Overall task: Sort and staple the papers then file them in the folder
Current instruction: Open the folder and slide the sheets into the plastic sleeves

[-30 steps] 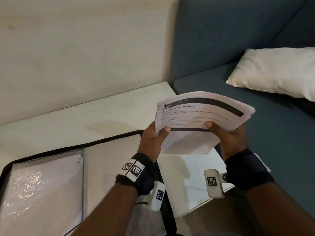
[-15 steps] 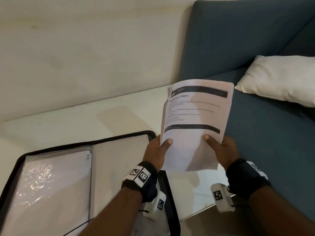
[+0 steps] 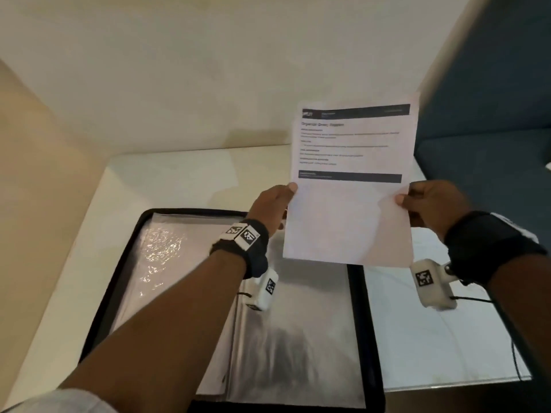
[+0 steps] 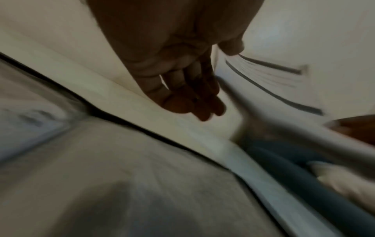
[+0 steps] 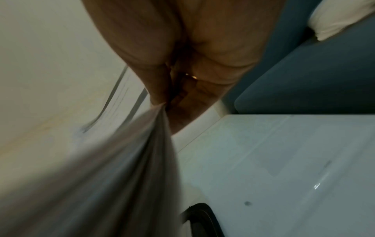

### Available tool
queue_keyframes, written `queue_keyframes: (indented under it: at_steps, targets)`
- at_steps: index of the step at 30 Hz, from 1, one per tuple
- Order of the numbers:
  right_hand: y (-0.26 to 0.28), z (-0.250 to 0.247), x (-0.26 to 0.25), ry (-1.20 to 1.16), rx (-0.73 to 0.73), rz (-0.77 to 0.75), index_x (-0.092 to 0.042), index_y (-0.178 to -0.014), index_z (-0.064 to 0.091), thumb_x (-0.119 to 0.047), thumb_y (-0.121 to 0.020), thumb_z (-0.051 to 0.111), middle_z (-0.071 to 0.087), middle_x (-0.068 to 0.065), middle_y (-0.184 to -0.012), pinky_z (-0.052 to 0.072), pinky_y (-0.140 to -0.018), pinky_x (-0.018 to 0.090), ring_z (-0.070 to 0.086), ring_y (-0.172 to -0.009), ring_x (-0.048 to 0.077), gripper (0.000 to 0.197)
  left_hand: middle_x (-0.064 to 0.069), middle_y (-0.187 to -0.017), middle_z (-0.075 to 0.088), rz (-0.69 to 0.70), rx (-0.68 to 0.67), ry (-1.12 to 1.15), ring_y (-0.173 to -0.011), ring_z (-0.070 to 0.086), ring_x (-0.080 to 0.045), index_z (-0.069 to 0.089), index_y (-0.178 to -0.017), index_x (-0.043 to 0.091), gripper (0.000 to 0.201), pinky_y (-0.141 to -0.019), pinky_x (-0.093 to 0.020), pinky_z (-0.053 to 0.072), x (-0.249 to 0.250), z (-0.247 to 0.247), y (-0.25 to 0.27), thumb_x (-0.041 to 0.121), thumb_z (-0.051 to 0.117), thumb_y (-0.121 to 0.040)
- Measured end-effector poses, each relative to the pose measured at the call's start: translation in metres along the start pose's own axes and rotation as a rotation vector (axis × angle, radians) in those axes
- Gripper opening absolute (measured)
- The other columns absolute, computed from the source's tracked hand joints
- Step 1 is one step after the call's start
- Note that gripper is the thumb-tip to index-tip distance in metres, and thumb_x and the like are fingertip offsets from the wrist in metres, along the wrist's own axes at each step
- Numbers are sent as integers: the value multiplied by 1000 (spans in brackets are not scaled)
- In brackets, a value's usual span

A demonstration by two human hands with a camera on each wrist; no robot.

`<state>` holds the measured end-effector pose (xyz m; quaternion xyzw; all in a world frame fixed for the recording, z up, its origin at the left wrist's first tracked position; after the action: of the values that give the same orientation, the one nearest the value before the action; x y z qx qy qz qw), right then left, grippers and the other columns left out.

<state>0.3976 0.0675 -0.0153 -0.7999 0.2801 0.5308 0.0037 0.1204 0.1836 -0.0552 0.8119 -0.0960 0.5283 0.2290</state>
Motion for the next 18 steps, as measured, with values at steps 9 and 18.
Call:
queue_keyframes:
  at_steps: [9, 18]
  targets:
    - [-76, -31, 98, 81, 187, 212, -54, -71, 68, -75, -15, 75, 70, 22, -103, 55, -88, 57, 67, -100, 43, 60, 5, -146, 41, 244, -6, -1105, -133, 40, -22, 57, -127, 31, 41, -101, -43, 35, -80, -28, -5, 16, 60, -88]
    - [-12, -13, 39, -276, 350, 255, -21, -82, 54, -17, -91, 62, 59, 7, -94, 56, -64, 32, 65, -85, 23, 12, 6, -112, 55, 173, -19, -1013, -115, 47, -20, 60, -99, 30, 13, -92, -39, 35, -70, -25, -8, 24, 59, -87]
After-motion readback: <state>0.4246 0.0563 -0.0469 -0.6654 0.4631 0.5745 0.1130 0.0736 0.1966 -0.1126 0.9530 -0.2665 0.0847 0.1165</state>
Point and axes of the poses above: each hand's wrist, its own y-axis away from the middle knuckle, its own z-axis out of the palm, x = y × z, the point moved 5 cm from there along -y, towards the middle knuckle
